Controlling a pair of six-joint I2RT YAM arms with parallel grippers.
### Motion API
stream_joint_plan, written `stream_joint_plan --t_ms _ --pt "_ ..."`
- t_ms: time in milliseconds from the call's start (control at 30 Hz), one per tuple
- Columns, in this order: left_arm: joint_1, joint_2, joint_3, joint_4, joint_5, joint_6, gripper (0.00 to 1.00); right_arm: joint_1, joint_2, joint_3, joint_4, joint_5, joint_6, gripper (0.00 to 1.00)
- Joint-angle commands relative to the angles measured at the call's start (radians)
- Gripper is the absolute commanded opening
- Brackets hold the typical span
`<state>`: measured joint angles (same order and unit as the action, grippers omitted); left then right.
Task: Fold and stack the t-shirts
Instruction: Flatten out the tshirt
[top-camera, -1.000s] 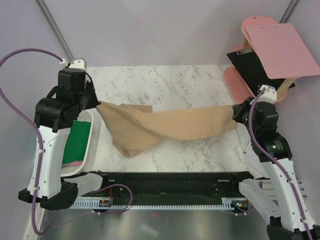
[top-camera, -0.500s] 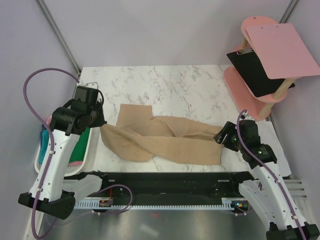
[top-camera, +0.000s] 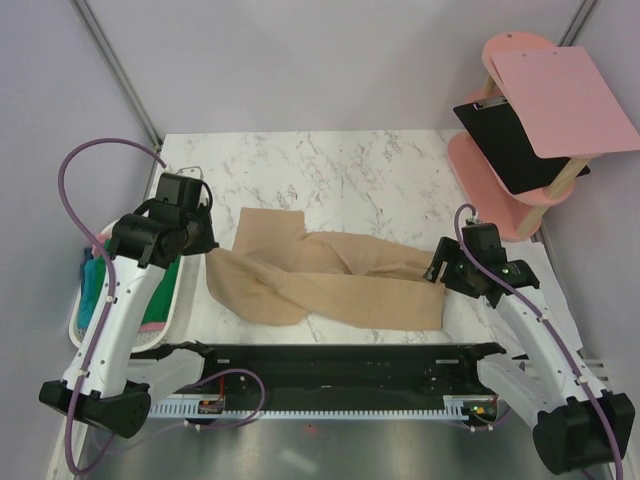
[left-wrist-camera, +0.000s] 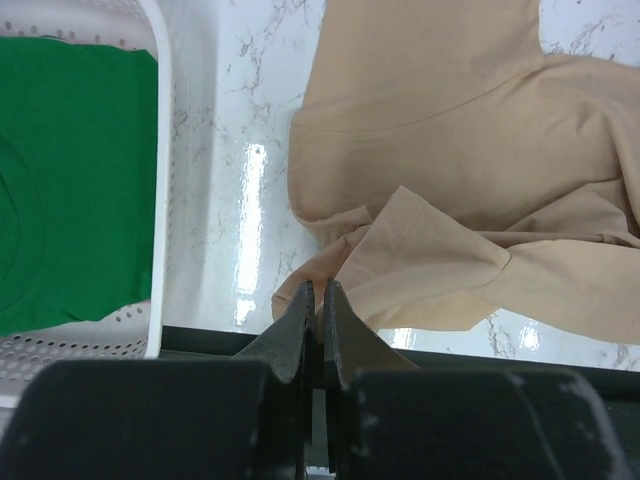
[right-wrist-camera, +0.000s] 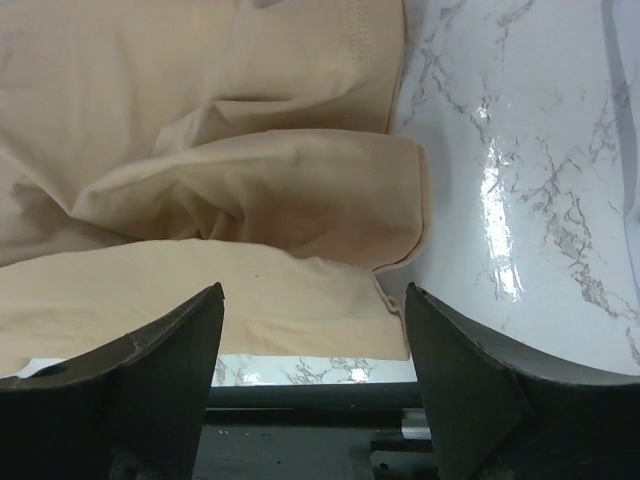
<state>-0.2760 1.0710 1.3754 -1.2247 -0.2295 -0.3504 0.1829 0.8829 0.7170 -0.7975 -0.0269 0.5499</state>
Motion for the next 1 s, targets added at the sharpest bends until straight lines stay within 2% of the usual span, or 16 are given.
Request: stream_joint_plan --t_ms 0,33,100,567,700,733,967 --pt "0.003 0.000 -0.001 0.047 0.016 -0.019 0.02 0.000 0.033 0.029 -0.009 0.051 -0.011 0.78" --pt "0.003 0.003 -0.001 0.050 0.016 -0.019 0.02 0.000 0.037 0.029 -0.008 0.059 -0.008 0.61" --pt "0.003 0.003 0.001 0.050 0.016 -0.018 0.02 0.000 0.054 0.016 0.004 0.058 -0.007 0.52" --pt "0.003 0.009 0.007 0.054 0.018 -0.018 0.02 0.038 0.159 0.004 0.027 0.071 -0.002 0.50" --pt "0.004 0.007 0.007 0.054 0.013 -0.018 0.02 0.050 0.171 0.004 0.037 0.079 0.002 0.05" --pt "0.003 0.007 0.005 0.053 0.012 -0.016 0.02 0.053 0.165 0.007 0.035 0.085 0.004 0.00" --pt "0.003 0.009 0.019 0.053 0.009 -0.015 0.02 0.067 0.050 0.114 -0.034 0.093 -0.001 0.00"
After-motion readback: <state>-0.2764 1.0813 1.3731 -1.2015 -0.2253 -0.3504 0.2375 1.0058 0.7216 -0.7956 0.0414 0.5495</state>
